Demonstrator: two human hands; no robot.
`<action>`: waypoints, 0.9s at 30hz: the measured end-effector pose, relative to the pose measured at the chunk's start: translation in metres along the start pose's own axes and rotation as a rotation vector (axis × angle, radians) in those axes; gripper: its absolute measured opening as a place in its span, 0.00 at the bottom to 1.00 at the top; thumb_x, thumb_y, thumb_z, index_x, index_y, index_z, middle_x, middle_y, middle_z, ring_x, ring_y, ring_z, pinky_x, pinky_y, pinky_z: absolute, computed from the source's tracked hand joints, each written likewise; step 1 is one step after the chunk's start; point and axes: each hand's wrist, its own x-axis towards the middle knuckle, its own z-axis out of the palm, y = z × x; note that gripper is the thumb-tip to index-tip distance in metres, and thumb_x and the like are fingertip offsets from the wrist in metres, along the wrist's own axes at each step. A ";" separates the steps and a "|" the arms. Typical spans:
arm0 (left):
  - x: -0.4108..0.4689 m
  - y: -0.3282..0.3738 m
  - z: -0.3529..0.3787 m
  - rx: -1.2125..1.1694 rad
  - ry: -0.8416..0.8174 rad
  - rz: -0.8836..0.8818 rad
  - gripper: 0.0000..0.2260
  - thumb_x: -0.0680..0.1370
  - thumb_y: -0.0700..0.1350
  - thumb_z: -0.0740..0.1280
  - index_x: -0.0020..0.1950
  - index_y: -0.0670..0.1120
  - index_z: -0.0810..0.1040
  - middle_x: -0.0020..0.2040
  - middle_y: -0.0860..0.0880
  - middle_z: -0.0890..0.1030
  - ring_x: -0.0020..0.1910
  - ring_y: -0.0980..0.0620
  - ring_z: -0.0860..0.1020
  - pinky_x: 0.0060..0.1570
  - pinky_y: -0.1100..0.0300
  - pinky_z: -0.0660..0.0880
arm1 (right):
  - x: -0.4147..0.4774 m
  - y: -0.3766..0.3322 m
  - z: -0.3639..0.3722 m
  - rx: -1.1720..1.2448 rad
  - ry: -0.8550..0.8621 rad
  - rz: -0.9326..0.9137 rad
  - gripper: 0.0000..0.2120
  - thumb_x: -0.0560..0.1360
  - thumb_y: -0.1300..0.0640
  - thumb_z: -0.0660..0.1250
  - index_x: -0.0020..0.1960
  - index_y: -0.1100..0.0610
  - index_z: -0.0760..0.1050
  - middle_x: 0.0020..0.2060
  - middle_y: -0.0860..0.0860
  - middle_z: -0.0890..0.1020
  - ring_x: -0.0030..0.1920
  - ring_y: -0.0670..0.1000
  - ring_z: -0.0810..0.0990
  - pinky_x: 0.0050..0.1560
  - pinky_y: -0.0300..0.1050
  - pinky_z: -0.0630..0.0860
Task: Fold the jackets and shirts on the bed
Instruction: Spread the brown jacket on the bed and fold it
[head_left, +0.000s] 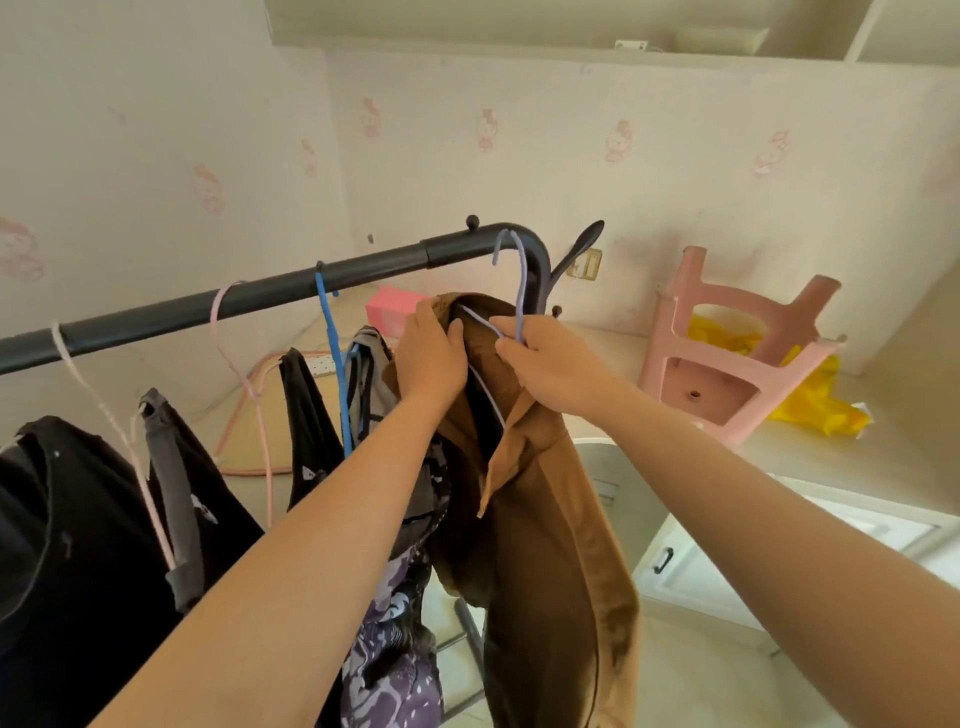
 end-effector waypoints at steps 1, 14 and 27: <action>-0.003 -0.002 0.005 -0.001 -0.045 -0.016 0.15 0.82 0.48 0.58 0.67 0.45 0.67 0.62 0.44 0.74 0.57 0.44 0.75 0.53 0.50 0.73 | -0.006 0.010 0.002 0.013 0.000 0.028 0.13 0.82 0.57 0.54 0.45 0.64 0.72 0.29 0.52 0.67 0.31 0.50 0.67 0.43 0.47 0.65; -0.109 0.030 0.032 -0.054 -0.219 -0.060 0.12 0.85 0.45 0.49 0.50 0.43 0.68 0.43 0.55 0.70 0.50 0.42 0.74 0.40 0.54 0.65 | -0.103 0.127 -0.039 0.283 0.131 0.180 0.14 0.81 0.61 0.59 0.45 0.51 0.82 0.18 0.42 0.69 0.22 0.42 0.63 0.30 0.38 0.59; -0.221 0.061 0.026 -0.157 -0.374 -0.090 0.16 0.83 0.47 0.58 0.52 0.35 0.78 0.47 0.34 0.78 0.38 0.51 0.73 0.36 0.73 0.67 | -0.208 0.221 -0.069 0.055 0.086 0.266 0.23 0.77 0.42 0.64 0.29 0.54 0.76 0.23 0.46 0.72 0.23 0.44 0.66 0.29 0.37 0.61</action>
